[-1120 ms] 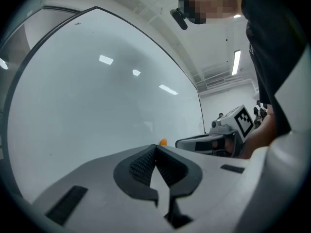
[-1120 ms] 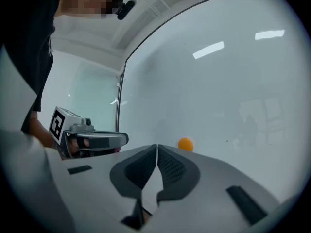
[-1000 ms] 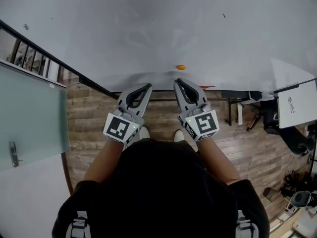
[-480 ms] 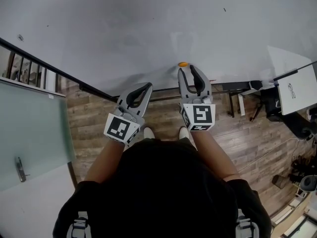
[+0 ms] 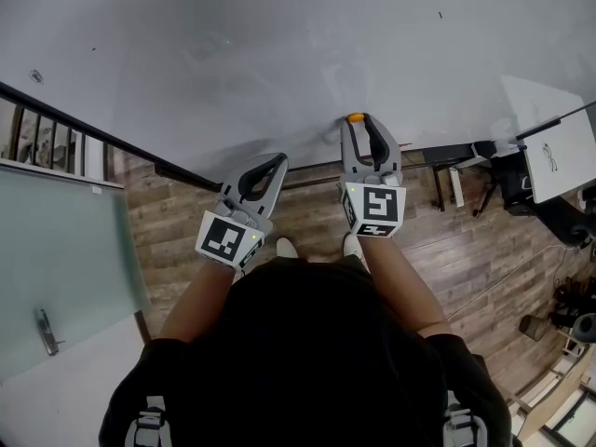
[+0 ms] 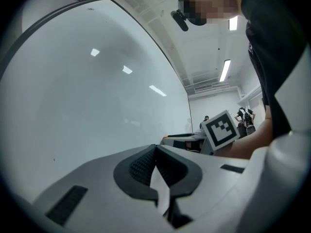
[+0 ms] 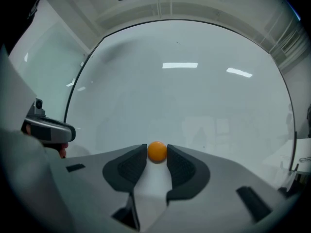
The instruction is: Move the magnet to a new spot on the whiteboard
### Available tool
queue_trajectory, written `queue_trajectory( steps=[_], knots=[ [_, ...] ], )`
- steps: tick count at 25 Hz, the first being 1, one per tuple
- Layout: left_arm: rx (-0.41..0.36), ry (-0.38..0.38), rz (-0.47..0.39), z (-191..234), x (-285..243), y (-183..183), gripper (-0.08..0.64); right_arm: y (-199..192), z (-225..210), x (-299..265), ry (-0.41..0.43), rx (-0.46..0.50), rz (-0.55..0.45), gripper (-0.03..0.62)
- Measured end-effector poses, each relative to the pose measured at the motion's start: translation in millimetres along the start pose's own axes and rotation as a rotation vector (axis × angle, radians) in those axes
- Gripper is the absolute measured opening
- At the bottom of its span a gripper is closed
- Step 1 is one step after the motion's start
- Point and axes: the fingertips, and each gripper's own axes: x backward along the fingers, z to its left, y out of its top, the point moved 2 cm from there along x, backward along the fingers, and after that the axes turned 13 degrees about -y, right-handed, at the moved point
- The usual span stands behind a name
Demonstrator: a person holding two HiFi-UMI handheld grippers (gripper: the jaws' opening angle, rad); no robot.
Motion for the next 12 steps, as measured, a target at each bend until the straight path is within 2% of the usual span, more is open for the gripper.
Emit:
queue_trajectory(
  steps=[7, 12],
  knots=[
    [0.004, -0.037, -0.011, 5.5, 3.7, 1.0, 0.002, 1.1, 1.5, 0.9, -0.032, -0.002, -0.003, 0.119],
    [0.007, -0.049, -0.017, 8.6, 4.6, -0.4, 0.002, 3.7, 5.0, 1.7, -0.008, -0.001, -0.004, 0.118]
  ],
)
